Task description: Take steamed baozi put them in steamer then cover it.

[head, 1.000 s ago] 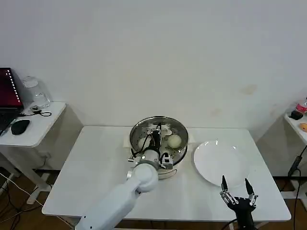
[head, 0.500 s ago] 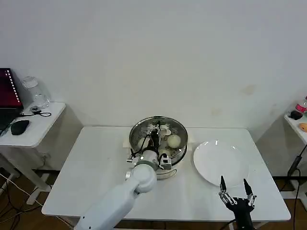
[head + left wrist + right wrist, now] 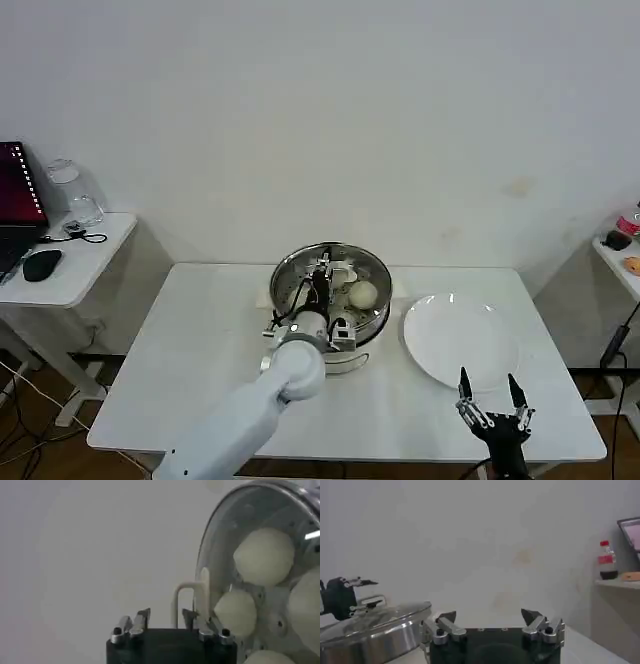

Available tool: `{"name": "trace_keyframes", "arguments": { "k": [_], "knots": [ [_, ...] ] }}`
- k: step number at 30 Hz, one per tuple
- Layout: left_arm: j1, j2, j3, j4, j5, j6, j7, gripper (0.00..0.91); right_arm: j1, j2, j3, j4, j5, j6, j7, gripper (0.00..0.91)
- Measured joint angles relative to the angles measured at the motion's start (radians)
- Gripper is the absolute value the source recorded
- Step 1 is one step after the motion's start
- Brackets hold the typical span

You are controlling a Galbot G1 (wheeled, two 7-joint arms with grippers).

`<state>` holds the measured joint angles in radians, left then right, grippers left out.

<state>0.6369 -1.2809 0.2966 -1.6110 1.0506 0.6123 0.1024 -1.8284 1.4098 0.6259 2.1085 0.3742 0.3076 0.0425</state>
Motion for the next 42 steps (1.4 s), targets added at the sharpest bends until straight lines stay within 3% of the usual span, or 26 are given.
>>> {"name": "trace_keyframes", "arguments": {
  "k": [25,26,27,38,39,41,42],
  "knots": [
    [0.003,0.022,0.017,0.018,-0.005,-0.024,-0.041,0.0,-0.006,0.008,-0.009,0.0,-0.005,0.008,-0.004,0.907],
    [0.005,0.02,0.015,0.02,-0.006,-0.024,-0.044,0.564,-0.005,0.008,-0.009,0.0,-0.005,0.008,-0.004,0.907],
    [0.007,0.018,0.014,0.02,-0.007,-0.024,-0.046,0.907,-0.005,0.008,-0.009,0.0,-0.005,0.008,-0.004,0.907],
    [0.003,0.024,0.016,0.004,0.005,-0.012,-0.04,0.907,-0.001,0.01,-0.014,-0.003,-0.007,0.008,-0.004,0.907],
    [0.001,0.022,0.016,0.004,0.006,-0.012,-0.04,0.554,-0.001,0.01,-0.015,-0.003,-0.007,0.008,-0.004,0.907],
    [-0.001,0.019,0.015,0.004,0.009,-0.011,-0.039,0.312,-0.001,0.01,-0.016,-0.004,-0.007,0.008,-0.004,0.907],
    [-0.002,0.019,0.016,0.005,0.011,-0.01,-0.037,0.091,-0.001,0.01,-0.016,-0.004,-0.007,0.009,-0.004,0.907]
  ]
}}
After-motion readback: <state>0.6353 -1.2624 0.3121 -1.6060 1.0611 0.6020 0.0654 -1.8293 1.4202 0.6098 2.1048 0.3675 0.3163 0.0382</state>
